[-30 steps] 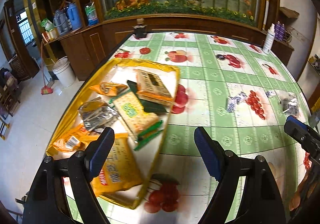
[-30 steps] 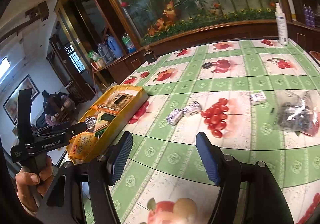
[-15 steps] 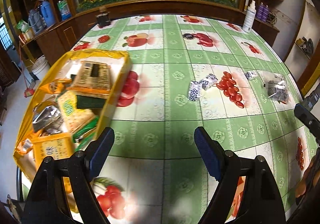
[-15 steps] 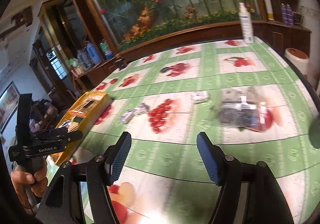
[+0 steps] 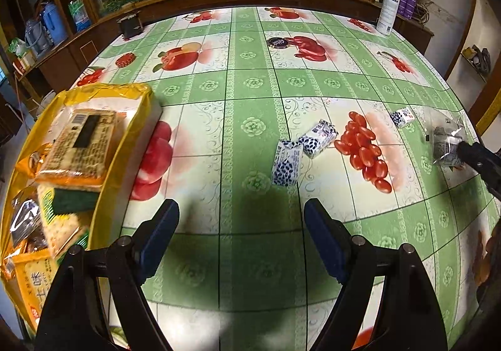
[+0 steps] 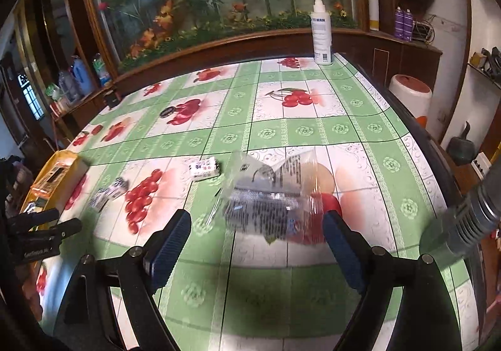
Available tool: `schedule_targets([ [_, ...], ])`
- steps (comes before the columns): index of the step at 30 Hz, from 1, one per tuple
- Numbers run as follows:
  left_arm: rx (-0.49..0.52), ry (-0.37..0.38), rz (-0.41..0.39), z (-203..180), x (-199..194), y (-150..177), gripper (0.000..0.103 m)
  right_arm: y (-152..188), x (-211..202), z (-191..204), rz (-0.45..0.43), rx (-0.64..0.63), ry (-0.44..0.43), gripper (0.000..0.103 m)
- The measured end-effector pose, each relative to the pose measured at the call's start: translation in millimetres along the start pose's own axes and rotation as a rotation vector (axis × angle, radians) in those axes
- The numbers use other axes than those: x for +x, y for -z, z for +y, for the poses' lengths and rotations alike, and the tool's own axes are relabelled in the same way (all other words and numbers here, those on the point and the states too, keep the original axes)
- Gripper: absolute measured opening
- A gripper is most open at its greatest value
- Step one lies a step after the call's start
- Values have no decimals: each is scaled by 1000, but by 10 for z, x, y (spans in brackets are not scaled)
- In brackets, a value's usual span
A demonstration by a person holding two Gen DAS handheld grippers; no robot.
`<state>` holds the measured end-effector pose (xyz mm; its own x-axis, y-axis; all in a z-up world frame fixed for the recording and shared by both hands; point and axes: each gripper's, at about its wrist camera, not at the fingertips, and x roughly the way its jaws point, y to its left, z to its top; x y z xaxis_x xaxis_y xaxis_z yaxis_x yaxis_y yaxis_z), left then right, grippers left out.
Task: Organize snacks
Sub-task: 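Move the left tool to a white-blue candy while the right tool approaches the clear plastic bag, then close the left tool on the white-blue candy while the right tool grips the clear plastic bag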
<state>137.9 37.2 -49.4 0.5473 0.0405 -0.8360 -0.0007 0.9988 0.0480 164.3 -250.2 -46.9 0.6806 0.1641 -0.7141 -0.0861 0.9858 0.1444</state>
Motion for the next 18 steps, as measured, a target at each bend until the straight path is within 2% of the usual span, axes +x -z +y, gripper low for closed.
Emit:
schedule_targets([
  [8, -40, 66, 23, 39, 228, -110, 82, -97, 349, 174, 67, -96, 126, 92],
  [11, -34, 67, 14, 10, 286, -149, 82, -94, 432, 169, 90, -110, 164, 96],
  [18, 0, 52, -21, -96, 324, -186, 81, -116, 448, 48, 85, -62, 113, 97],
])
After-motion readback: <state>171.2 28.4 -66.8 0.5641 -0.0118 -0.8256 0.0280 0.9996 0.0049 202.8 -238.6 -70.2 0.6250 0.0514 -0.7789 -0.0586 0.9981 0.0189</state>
